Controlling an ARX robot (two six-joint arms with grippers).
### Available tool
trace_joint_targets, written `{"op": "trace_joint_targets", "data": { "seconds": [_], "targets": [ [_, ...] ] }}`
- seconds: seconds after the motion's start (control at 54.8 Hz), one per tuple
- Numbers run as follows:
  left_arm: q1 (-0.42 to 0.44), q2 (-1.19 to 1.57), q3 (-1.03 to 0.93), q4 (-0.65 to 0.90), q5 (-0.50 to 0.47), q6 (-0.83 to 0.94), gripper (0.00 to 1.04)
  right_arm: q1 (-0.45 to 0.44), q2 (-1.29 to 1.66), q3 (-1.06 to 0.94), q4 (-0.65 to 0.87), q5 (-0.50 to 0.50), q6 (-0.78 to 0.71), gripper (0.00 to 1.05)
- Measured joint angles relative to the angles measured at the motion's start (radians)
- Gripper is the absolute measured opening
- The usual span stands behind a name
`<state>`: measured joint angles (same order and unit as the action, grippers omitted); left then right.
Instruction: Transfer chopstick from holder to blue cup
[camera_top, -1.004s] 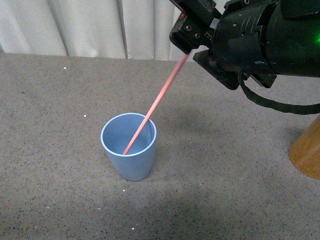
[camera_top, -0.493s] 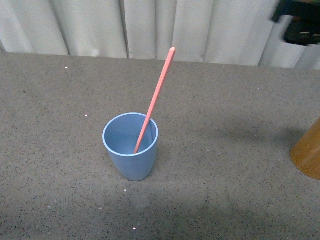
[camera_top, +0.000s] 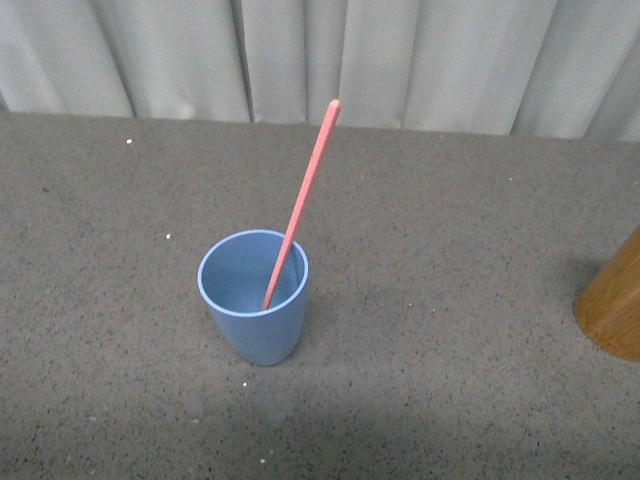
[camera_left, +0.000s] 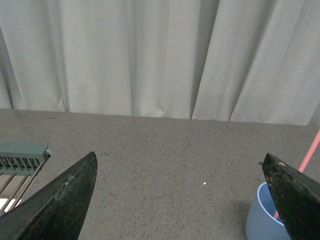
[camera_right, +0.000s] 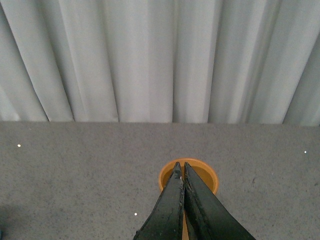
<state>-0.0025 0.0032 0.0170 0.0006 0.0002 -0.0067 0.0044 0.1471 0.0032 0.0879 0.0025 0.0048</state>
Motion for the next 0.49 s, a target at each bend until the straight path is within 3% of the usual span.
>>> {"op": "trace_joint_targets", "data": {
  "seconds": [0.055,0.365,0.493],
  "targets": [
    [0.000,-0.001,0.000,0.000,0.000,0.000,0.98,-0.002,-0.119,0.000,-0.078,-0.001,-0.001,0.01],
    [0.000,0.000,0.000,0.000,0.000,0.000,0.98,-0.002,-0.143,0.000,-0.086,-0.002,-0.001,0.01],
    [0.000,0.000,0.000,0.000,0.000,0.000,0.98,-0.002,-0.143,0.000,-0.086,-0.002,-0.002,0.19]
  ]
}}
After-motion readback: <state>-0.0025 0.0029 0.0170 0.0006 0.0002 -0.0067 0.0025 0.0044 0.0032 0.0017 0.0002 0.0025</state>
